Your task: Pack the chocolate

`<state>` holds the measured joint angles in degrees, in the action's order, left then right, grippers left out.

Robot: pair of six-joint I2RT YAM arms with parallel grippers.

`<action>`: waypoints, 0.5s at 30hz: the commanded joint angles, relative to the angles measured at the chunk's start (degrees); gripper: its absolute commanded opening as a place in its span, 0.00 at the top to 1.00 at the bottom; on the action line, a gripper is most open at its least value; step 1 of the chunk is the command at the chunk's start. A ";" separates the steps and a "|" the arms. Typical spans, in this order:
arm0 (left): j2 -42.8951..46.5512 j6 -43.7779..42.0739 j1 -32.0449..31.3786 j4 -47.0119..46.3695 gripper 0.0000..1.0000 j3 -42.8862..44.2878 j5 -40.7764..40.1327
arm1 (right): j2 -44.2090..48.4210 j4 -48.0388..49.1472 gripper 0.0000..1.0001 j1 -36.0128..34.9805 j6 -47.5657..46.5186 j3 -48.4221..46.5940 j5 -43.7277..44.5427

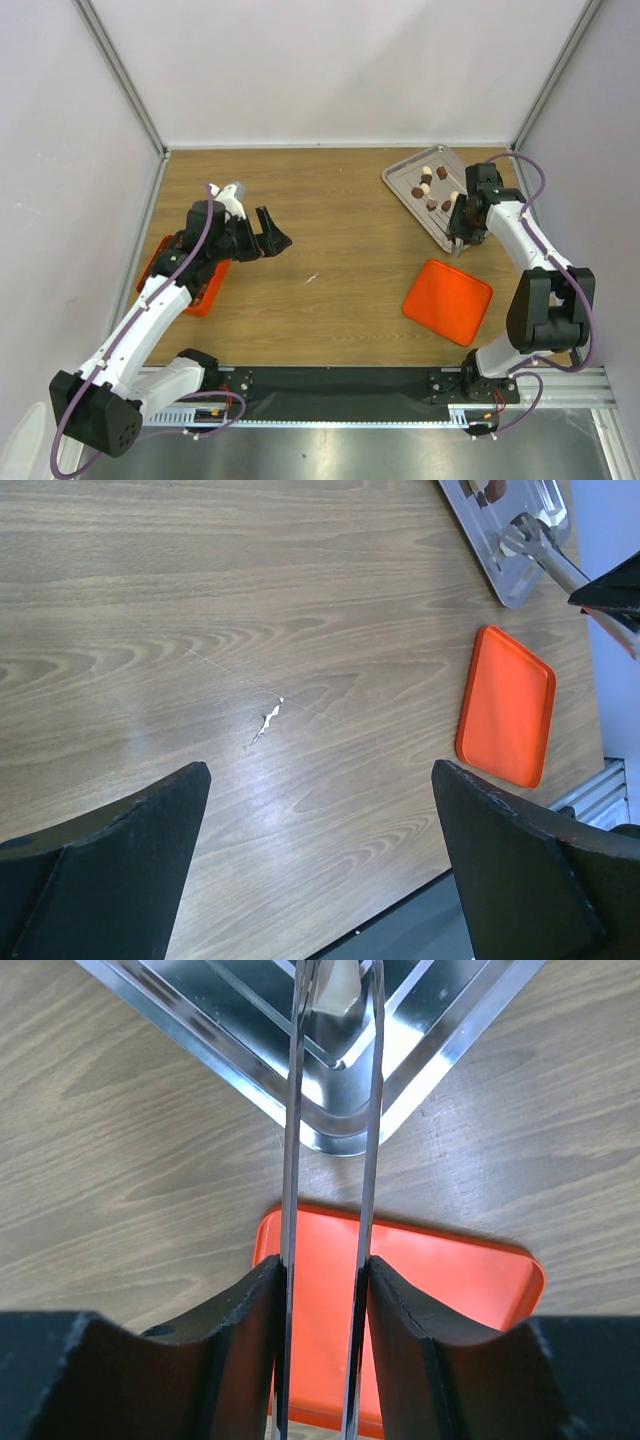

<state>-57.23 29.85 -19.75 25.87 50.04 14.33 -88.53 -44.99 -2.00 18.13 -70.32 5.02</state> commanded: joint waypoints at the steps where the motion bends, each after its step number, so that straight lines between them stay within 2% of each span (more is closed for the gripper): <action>1: 0.89 -0.32 -0.29 -0.64 0.00 1.46 0.61 | 1.34 3.07 0.58 0.42 -0.38 0.80 -0.62; 9: 0.81 0.12 -0.38 -0.99 0.00 1.81 0.35 | 2.75 3.24 0.62 0.42 0.85 1.42 -2.55; 15: 0.37 -0.14 -0.38 -0.29 0.00 3.56 0.00 | 3.19 2.63 0.72 0.42 0.86 0.98 -1.94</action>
<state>-57.25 29.91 -19.77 25.93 50.13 14.24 -88.09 -43.00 -1.76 18.59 -68.86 3.46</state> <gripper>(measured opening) 0.996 0.368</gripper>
